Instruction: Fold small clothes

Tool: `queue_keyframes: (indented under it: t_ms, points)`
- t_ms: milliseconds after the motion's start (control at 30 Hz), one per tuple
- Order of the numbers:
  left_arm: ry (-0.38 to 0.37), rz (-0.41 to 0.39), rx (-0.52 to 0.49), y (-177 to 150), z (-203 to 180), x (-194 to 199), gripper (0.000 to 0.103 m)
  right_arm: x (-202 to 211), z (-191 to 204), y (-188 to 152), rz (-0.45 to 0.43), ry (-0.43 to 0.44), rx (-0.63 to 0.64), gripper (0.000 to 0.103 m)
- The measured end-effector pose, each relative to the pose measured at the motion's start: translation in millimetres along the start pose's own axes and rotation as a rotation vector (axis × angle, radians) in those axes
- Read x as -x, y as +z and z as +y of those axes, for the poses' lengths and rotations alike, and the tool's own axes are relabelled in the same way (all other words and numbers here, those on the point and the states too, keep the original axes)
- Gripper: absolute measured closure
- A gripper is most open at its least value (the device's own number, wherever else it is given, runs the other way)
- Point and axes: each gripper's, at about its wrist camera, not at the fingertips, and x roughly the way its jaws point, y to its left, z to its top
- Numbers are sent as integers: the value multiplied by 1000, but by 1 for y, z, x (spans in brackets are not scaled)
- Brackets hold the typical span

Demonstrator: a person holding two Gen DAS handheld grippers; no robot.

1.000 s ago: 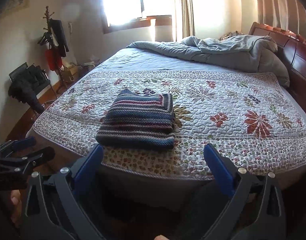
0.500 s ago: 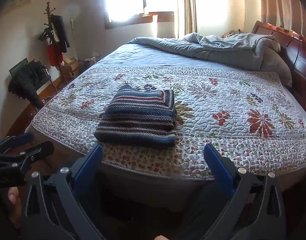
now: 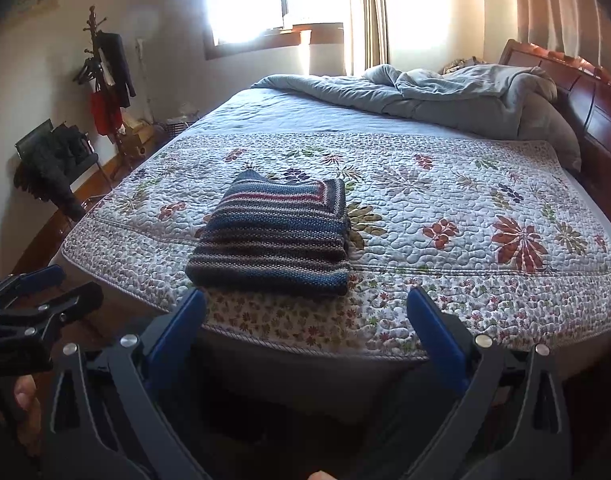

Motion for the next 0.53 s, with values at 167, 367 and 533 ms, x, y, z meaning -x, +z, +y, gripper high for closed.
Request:
queue_keyframes:
  t_ms: [167,367,533]
  points:
    - [6,-4,-4,2,1,1,4,-1,0,0,4,1,-1,3]
    - [31,-4,-5,3,1,3,4,-1,0,-1,3,0,-2,3]
    - [38,-5,-9,2,0,4,4,-1,0,-1,2,-1,-3,3]
